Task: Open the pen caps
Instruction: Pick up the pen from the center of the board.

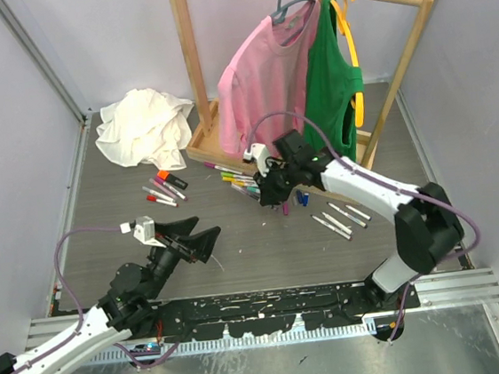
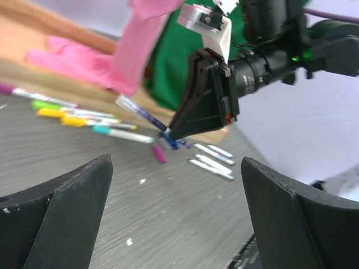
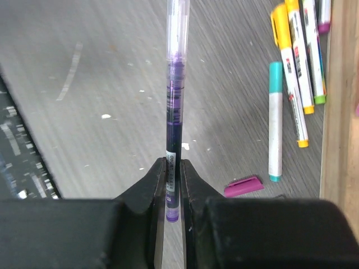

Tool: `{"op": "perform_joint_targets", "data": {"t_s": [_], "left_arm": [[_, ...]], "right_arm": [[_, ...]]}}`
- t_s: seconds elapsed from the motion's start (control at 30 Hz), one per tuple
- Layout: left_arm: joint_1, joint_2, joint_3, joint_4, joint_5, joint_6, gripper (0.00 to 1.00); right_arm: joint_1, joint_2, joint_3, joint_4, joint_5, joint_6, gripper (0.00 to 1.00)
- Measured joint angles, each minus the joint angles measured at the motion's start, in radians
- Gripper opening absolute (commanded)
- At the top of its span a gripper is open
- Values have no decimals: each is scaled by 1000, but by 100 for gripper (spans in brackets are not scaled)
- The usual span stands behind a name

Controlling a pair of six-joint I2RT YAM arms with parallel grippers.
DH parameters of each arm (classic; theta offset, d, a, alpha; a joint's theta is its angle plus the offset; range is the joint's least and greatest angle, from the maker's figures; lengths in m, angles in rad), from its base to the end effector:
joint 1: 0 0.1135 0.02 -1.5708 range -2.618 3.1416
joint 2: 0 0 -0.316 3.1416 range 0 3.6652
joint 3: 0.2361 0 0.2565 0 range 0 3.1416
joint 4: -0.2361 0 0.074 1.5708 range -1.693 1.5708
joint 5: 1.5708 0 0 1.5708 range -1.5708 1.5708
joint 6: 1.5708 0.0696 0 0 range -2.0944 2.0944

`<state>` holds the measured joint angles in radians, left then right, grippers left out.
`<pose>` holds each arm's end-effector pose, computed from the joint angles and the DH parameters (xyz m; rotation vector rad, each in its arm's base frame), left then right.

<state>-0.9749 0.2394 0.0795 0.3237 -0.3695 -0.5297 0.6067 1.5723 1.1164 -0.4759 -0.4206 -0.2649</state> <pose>0.0802 -0.0735 0.2306 0.0086 1.4920 -0.9749 0.2737 0.2245 0.2632 -1.2170 2.1948 0.6674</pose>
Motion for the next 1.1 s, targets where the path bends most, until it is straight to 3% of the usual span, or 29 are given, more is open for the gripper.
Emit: {"op": "perform_joint_targets", "data": {"t_s": [0.13, 0.33, 0.7, 0.93, 1.1], "left_arm": [[0, 16, -2, 127, 124, -14, 98], [0, 177, 40, 278, 245, -32, 98], [0, 479, 210, 475, 288, -30, 99], [0, 609, 299, 538, 314, -39, 75], [2, 660, 313, 571, 315, -57, 53]], "right_arm": [[-54, -123, 0, -47, -172, -60, 1], [-117, -264, -4, -99, -414, -127, 1], [-146, -362, -21, -159, -700, -198, 1], [-148, -362, -21, -172, -762, -208, 1], [-149, -361, -21, -177, -771, -208, 1]]}}
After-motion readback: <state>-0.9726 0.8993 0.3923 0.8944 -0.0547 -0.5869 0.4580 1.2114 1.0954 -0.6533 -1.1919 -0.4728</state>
